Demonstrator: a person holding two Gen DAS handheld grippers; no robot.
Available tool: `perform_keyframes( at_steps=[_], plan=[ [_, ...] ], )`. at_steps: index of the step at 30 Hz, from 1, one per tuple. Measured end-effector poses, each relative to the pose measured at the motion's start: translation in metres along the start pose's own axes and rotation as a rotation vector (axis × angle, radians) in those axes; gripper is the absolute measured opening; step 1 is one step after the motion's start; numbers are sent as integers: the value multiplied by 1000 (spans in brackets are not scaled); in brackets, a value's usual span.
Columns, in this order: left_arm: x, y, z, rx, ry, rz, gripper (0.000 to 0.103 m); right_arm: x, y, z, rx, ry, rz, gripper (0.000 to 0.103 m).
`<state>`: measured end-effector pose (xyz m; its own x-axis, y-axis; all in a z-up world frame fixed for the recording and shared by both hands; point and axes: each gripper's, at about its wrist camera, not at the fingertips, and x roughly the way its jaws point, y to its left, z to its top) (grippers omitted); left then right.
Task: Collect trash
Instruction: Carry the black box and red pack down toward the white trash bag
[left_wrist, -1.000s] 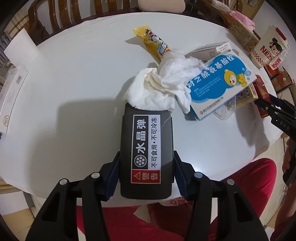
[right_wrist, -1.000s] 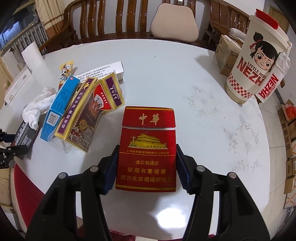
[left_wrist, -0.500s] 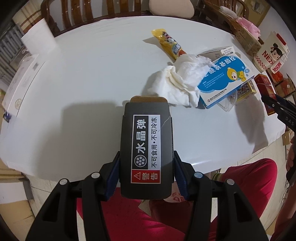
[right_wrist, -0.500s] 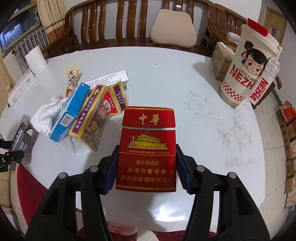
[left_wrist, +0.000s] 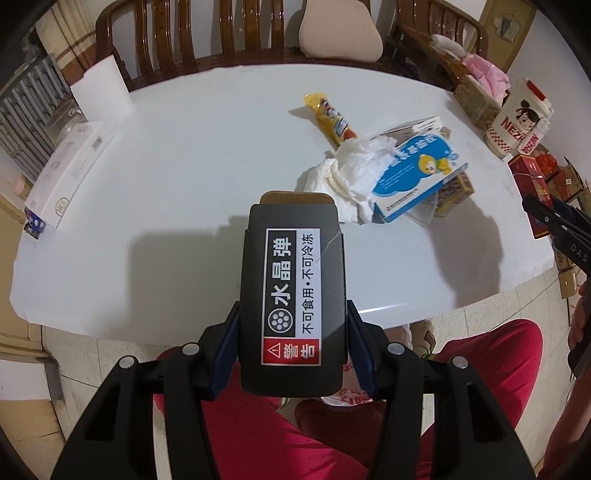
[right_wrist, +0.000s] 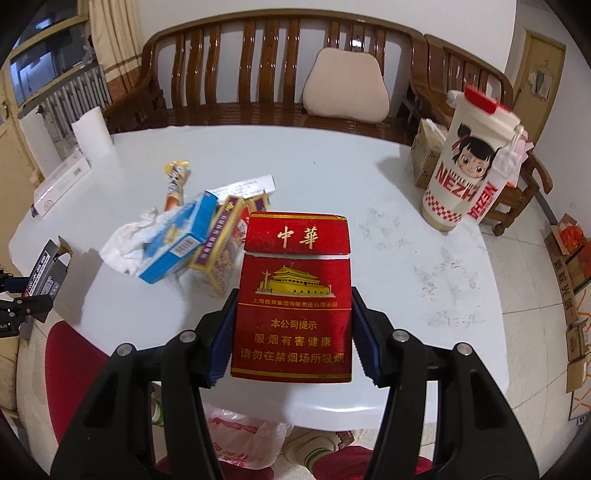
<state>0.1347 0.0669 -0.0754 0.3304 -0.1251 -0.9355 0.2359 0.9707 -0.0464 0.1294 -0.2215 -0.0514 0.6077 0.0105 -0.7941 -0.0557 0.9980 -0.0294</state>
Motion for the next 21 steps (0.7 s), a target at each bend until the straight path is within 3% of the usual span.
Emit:
perform_keyframes(
  at_steps=[21],
  plan=[
    [-51, -58, -43, 91, -110, -23, 52, -94, 32, -36, -62, -137, 33, 56]
  ],
)
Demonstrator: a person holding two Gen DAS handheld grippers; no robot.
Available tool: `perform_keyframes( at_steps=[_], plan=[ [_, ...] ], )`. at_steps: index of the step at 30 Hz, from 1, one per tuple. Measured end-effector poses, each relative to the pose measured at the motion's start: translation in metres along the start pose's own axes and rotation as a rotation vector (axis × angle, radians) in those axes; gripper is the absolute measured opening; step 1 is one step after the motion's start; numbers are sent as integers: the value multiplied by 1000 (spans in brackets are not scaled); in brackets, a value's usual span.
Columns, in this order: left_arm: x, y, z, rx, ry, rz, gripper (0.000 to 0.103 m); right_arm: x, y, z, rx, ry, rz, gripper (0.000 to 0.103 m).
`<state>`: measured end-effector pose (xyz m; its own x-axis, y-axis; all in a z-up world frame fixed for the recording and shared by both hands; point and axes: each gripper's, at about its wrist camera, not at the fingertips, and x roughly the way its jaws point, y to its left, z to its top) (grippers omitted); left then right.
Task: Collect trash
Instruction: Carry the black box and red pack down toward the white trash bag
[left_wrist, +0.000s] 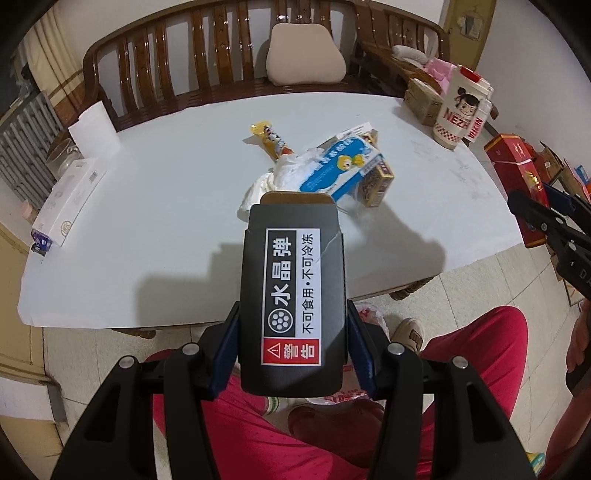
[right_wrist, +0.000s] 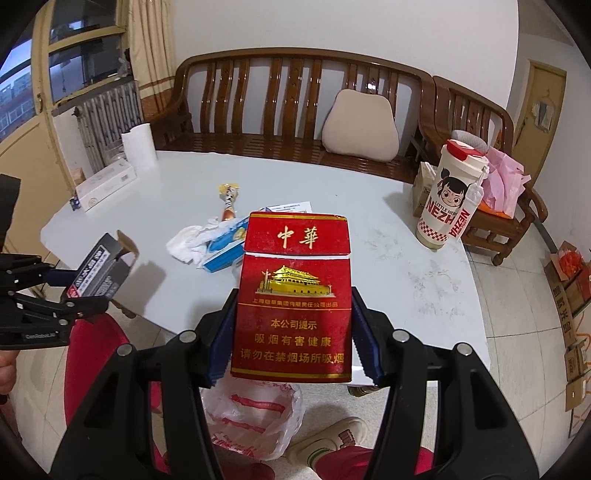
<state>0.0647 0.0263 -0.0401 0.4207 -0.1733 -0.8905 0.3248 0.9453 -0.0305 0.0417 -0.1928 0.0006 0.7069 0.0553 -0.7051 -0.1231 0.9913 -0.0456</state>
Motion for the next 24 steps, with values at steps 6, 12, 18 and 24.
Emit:
perform_keyframes(
  at_steps=[6, 12, 18, 24],
  plan=[
    [-7, -12, -9, 21, -15, -4, 52, -16, 11, -10, -16, -11, 16, 56],
    [-9, -26, -19, 52, -32, 11, 52, -27, 22, -21, -32, -14, 35, 56],
    [-5, -38, -30, 77, -28, -8, 52, -32, 30, -33, -41, -2, 47, 56],
    [3, -49, -41, 102, -17, -27, 52, -33, 40, -49, -45, 21, 57, 56]
  ],
)
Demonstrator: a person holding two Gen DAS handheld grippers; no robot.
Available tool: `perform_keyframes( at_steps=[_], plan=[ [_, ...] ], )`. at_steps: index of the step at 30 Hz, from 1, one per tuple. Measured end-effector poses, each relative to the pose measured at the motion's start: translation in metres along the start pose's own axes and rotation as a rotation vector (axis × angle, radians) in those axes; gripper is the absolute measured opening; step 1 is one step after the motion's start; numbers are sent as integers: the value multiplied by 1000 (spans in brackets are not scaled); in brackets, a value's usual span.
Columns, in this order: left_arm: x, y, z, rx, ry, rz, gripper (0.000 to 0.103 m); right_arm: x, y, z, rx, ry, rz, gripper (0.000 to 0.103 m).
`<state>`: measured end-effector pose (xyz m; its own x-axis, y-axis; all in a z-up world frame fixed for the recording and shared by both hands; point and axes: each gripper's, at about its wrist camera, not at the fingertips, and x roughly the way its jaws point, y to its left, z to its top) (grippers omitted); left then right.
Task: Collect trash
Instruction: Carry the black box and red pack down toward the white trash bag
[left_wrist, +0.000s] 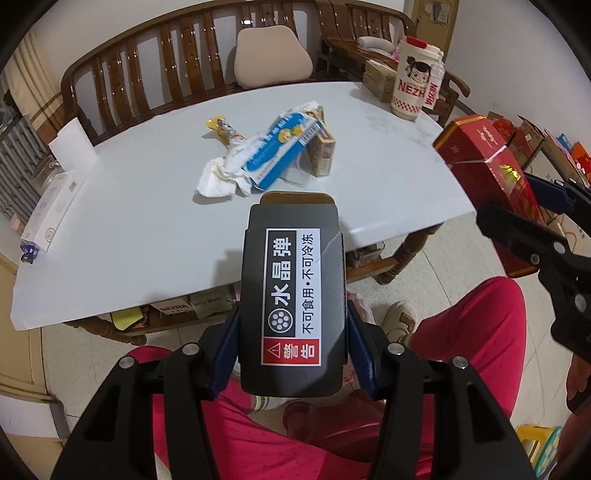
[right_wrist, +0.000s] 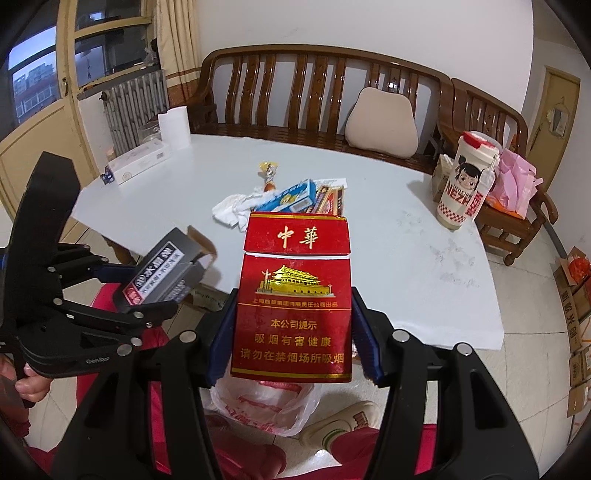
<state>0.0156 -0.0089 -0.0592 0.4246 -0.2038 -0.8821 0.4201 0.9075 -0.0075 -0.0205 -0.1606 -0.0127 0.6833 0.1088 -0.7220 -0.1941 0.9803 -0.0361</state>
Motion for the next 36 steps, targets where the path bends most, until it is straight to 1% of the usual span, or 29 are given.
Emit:
perform_keyframes(
  at_steps=[8, 22, 28, 36],
  plan=[
    [14, -16, -16, 36, 23, -12, 52, 8, 5, -21, 16, 41, 18, 56],
    [53, -36, -45, 85, 110, -44, 52, 32, 8, -55, 36, 124, 15, 56],
    [69, -38, -54, 102, 142, -61, 52, 46, 6, -67, 57, 161, 17, 56],
    [95, -36, -65, 117, 203, -81, 52, 68, 3, -80, 76, 214, 22, 56]
  ],
)
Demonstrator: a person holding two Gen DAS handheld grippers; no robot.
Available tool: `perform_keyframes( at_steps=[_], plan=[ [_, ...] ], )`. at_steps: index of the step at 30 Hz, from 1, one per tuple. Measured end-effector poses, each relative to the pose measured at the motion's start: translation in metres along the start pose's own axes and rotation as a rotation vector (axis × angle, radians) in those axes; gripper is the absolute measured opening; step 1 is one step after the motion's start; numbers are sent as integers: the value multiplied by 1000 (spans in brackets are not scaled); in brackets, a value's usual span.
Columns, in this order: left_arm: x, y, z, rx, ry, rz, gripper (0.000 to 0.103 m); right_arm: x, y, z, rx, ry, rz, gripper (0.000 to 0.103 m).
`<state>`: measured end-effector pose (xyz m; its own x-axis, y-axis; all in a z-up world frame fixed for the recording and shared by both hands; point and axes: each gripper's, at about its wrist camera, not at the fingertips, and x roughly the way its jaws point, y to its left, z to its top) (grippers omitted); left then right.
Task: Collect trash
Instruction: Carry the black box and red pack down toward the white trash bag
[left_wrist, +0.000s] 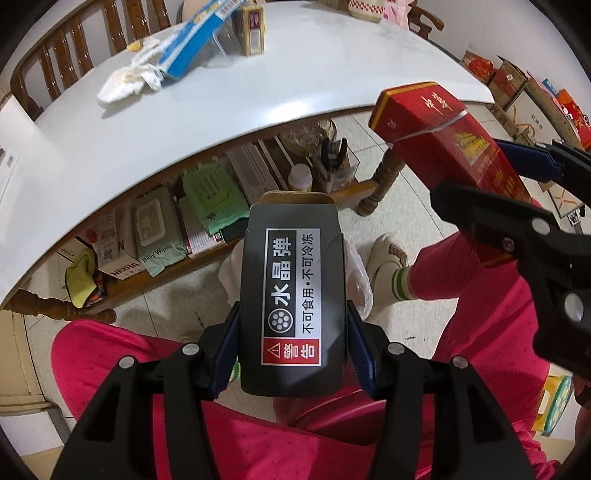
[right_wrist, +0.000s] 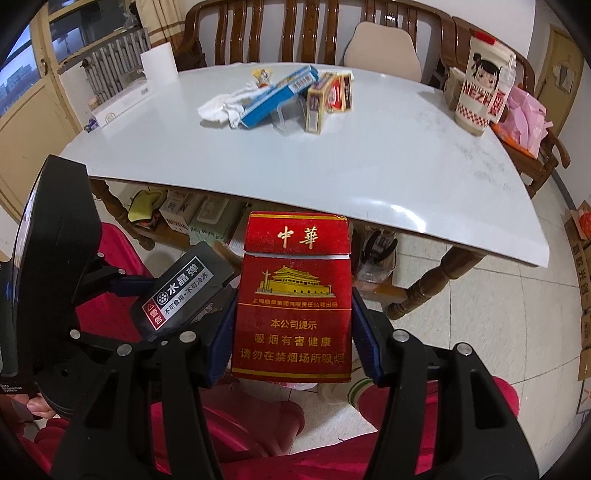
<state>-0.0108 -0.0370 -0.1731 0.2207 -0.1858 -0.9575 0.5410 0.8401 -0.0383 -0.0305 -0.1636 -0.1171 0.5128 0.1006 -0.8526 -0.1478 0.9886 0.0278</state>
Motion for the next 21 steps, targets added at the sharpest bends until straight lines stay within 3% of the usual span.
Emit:
perform_keyframes(
  at_steps=[21],
  plan=[
    [88, 14, -4, -18, 177, -95, 52, 92, -10, -17, 46, 187, 14, 56]
  ],
)
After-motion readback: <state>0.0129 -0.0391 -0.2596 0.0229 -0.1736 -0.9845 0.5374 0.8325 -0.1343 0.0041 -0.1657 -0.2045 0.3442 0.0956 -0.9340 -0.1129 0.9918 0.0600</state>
